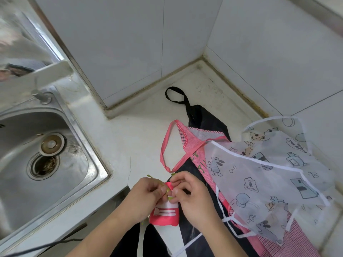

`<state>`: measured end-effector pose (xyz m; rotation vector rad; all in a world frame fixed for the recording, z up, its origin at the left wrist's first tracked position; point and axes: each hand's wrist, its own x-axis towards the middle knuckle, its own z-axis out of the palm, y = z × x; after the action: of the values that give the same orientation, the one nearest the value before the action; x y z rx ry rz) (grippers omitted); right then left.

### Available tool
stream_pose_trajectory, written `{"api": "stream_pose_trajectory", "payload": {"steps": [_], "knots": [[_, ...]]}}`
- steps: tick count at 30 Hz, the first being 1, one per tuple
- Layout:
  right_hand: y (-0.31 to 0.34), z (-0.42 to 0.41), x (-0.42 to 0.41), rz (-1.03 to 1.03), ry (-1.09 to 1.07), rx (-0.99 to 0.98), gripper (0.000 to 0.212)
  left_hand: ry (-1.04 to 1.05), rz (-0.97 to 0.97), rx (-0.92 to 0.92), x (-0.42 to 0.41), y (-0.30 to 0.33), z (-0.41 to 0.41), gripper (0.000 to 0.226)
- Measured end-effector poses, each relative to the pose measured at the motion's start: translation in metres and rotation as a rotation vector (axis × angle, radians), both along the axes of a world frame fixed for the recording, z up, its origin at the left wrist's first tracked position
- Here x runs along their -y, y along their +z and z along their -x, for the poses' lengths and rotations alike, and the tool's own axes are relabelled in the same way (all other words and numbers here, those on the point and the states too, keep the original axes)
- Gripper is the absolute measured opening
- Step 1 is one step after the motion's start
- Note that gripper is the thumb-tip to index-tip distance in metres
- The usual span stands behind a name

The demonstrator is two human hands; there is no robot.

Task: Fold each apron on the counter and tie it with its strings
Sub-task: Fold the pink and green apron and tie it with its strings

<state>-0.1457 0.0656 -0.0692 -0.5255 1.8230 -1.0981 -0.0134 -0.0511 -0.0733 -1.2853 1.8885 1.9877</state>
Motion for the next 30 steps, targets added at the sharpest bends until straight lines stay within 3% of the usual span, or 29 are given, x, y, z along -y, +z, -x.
{"api": "stream_pose_trajectory", "payload": {"steps": [6, 14, 23, 30], "knots": [[-0.003, 0.004, -0.004, 0.037, 0.184, -0.344, 0.026, 0.006, -0.036, -0.026, 0.006, 0.004, 0.006, 0.034], [-0.018, 0.004, -0.015, 0.065, 0.371, -0.592, 0.019, -0.123, -0.116, 0.061, 0.008, 0.001, 0.015, 0.027], [-0.046, 0.001, -0.012, -0.111, 0.497, -0.566, 0.032, -0.160, -0.083, 0.165, -0.002, -0.033, 0.013, 0.029], [-0.052, 0.008, -0.020, -0.181, 0.499, -0.438, 0.035, -0.064, -0.044, 0.110, -0.004, -0.036, 0.008, 0.022]]}}
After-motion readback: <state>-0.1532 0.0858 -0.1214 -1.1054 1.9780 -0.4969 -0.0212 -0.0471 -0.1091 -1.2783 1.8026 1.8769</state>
